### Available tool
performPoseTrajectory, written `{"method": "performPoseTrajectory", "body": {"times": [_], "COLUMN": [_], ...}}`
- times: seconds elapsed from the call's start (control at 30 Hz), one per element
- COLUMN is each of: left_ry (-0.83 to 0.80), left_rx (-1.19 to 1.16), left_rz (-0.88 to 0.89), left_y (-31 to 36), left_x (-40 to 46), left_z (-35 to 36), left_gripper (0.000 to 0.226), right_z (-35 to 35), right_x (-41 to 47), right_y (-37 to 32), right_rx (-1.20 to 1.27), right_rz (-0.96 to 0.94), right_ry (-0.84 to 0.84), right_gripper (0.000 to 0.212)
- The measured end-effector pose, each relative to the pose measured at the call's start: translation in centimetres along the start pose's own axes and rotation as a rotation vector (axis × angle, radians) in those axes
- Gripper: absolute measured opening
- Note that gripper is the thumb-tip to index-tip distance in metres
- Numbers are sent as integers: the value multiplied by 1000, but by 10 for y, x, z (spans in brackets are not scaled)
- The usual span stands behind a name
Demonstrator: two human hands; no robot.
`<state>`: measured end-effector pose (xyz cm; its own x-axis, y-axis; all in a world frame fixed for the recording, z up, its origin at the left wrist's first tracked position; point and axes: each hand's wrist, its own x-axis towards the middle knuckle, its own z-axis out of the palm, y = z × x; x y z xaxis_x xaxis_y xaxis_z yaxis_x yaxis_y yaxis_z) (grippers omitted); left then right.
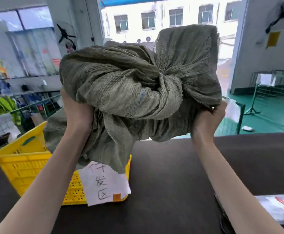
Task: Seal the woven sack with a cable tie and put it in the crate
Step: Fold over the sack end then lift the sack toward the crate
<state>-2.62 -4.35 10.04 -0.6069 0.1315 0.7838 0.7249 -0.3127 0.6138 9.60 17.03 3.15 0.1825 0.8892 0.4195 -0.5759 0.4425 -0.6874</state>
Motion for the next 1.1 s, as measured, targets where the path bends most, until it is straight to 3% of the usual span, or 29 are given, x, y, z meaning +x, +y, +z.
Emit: {"method": "performPoseTrajectory", "body": {"times": [0.1, 0.2, 0.43, 0.53, 0.63, 0.73, 0.9, 1.1], "left_ry": [79, 125, 215, 243, 208, 171, 123, 21], "left_rx": [-49, -56, 55, 149, 196, 271, 383, 437], "left_rz": [34, 65, 1, -18, -19, -66, -257, -412], "left_y": [-15, -24, -62, -80, -115, -151, -182, -236], "left_x": [31, 59, 112, 127, 150, 172, 191, 194], "left_z": [-40, -82, -170, -199, -232, -260, -275, -271], "left_gripper": [22, 39, 41, 39, 35, 15, 32, 45], "right_z": [46, 96, 193, 225, 249, 268, 283, 274], "right_x": [-21, -46, -120, -143, -164, -180, -192, -200], "right_y": [9, 25, 28, 46, 61, 72, 102, 134], "right_rx": [42, 58, -2, -103, -247, -410, -569, -686], "right_rz": [9, -8, -16, 24, 80, 160, 227, 300], "right_ry": [-63, -148, -221, -260, -319, -373, -519, -562], "right_gripper": [57, 59, 42, 47, 49, 46, 36, 37]}}
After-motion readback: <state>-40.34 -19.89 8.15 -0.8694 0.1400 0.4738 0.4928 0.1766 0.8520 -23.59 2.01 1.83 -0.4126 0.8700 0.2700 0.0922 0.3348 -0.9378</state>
